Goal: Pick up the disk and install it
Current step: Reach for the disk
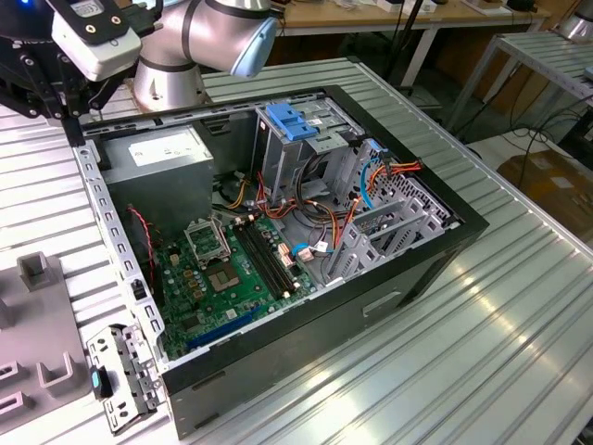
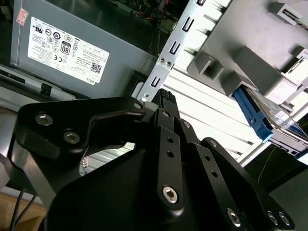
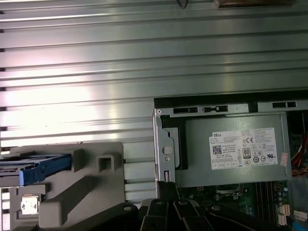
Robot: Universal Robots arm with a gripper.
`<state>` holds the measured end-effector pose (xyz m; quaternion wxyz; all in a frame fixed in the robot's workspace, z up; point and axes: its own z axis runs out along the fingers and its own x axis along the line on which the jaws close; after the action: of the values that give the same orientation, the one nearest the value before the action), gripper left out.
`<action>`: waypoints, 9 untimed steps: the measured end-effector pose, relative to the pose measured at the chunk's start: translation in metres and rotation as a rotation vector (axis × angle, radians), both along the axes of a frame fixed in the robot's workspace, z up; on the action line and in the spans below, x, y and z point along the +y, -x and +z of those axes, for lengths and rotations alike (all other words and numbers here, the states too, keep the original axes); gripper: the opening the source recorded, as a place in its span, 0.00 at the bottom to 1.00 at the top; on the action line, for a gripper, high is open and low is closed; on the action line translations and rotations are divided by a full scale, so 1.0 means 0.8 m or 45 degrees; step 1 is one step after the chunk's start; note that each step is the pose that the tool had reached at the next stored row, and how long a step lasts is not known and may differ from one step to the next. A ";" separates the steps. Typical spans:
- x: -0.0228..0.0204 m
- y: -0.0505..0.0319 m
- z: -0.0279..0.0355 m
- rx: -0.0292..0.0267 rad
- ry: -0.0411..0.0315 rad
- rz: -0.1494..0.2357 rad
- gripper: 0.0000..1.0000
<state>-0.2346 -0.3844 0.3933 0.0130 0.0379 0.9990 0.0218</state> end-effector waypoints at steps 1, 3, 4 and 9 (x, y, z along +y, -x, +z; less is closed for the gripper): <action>0.0004 0.001 0.0000 0.0000 -0.0001 0.000 0.11; 0.0010 0.004 0.0000 -0.0001 -0.0001 0.000 0.11; 0.0016 0.007 0.0000 -0.0001 -0.0001 0.000 0.11; 0.0039 0.015 -0.0001 -0.0001 -0.0001 0.000 0.11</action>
<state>-0.2469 -0.3812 0.3933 0.0131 0.0379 0.9990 0.0219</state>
